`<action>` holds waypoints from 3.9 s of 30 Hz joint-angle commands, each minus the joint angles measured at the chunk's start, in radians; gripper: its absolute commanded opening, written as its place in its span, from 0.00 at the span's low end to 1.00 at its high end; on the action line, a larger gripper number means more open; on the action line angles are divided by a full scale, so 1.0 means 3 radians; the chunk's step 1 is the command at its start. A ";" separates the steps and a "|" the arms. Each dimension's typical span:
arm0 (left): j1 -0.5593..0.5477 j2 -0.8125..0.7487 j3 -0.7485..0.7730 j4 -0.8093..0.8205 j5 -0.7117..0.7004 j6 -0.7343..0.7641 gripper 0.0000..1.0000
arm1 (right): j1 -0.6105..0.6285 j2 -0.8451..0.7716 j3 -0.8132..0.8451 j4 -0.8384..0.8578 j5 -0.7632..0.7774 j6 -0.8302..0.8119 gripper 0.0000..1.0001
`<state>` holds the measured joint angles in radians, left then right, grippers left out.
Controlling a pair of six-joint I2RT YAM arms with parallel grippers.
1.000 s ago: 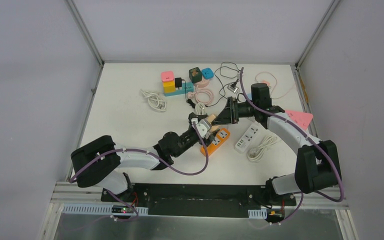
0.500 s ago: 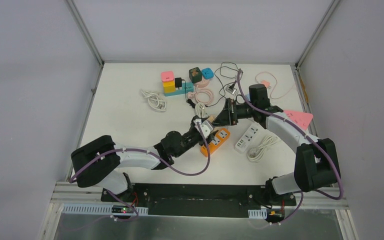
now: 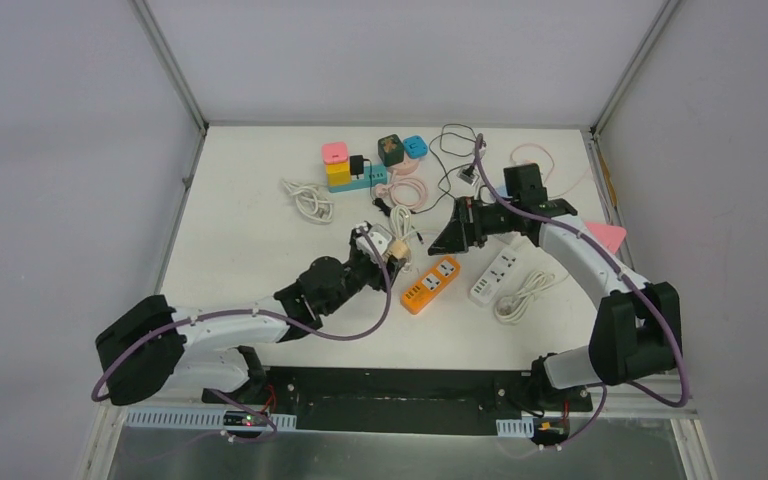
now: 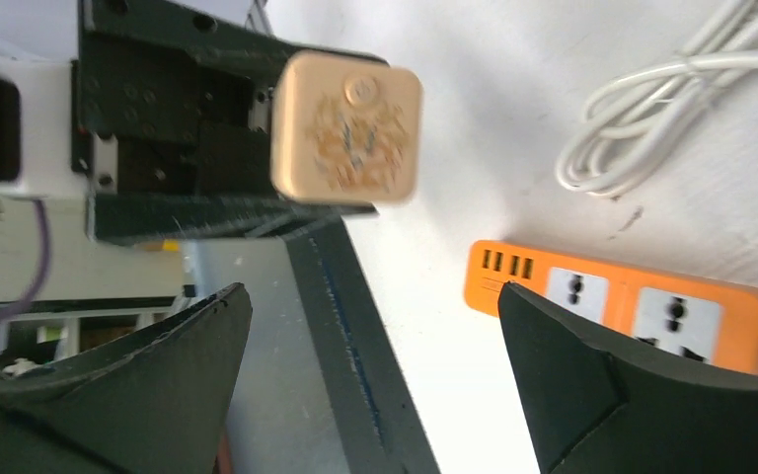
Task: Pull the plug off the socket
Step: Place the plug at the center of the board, then pick up the socket from the center of the board.
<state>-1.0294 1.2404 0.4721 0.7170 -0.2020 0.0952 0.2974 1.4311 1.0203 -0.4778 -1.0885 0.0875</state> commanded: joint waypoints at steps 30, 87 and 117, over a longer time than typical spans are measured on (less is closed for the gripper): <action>0.3096 -0.0117 0.0084 -0.0865 0.0192 -0.1727 0.00 | -0.0754 -0.0184 0.0183 -0.0533 0.0392 -0.0727 1.00; 0.3658 0.2212 0.2655 -0.3130 -0.0886 -0.2594 0.83 | -0.0895 -0.0398 0.0216 -0.0623 0.0187 -0.0763 1.00; 0.2892 -0.0073 0.1193 -0.3085 0.0304 -0.2099 0.99 | -0.0981 -0.0567 0.0153 -0.0555 0.0106 -0.0761 1.00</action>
<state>-0.1253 1.2976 0.8780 -0.2607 -0.3408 -0.6525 0.0097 1.3064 1.0397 -0.6708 -1.0298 -0.1226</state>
